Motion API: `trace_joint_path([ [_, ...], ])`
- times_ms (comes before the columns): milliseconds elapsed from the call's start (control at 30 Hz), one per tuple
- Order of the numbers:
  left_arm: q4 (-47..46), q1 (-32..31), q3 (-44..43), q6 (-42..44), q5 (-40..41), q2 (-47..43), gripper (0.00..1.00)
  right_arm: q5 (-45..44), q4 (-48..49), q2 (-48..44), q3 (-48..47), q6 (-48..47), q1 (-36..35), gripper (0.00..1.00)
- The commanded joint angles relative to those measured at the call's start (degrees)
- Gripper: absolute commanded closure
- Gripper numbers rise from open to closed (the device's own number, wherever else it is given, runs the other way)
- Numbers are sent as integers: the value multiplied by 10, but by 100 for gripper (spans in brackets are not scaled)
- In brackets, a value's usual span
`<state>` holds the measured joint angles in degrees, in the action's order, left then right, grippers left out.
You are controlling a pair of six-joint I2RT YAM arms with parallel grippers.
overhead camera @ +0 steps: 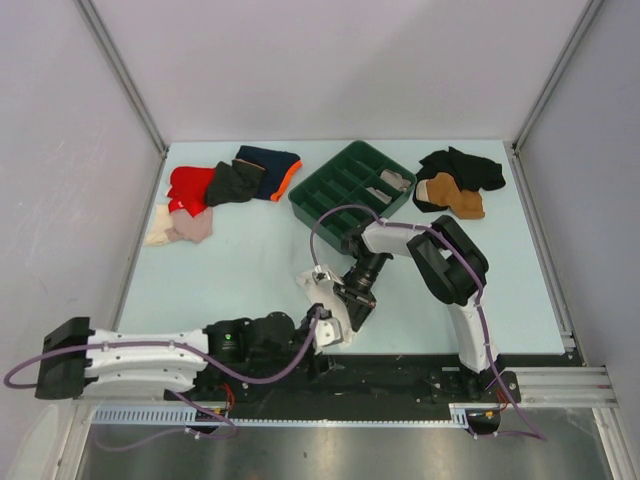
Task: Roll the underwear
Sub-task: Roll the underwear to the corner of the board.
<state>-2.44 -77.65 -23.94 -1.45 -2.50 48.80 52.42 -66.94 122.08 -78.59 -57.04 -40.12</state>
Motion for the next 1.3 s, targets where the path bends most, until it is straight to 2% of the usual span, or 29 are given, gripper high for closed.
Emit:
trace_joint_path([
  [0,-112,-27,19,87,87,60,10,18,-24,6,-17,-4,2,100],
  [133,-154,-27,3,113,123,149,10,18,-24,10,-17,-4,2,100],
  [333,-187,-27,-17,116,139,247,16,20,-25,11,-17,-4,3,100],
  [600,-177,-26,-35,110,162,328,32,22,-33,9,-17,-11,6,100],
  [700,-159,-26,-42,108,152,340,40,23,-35,7,-17,-12,7,100],
  [833,-147,-26,-40,96,146,342,63,26,-39,6,-17,-14,7,100],
  [933,-149,-26,-33,89,144,335,71,30,-47,5,-17,-19,7,100],
  [1100,-150,-22,-28,80,131,313,77,31,-54,1,-16,-26,2,100],
  [1267,-153,15,-15,52,79,278,77,18,-40,-6,-10,-19,-7,100],
])
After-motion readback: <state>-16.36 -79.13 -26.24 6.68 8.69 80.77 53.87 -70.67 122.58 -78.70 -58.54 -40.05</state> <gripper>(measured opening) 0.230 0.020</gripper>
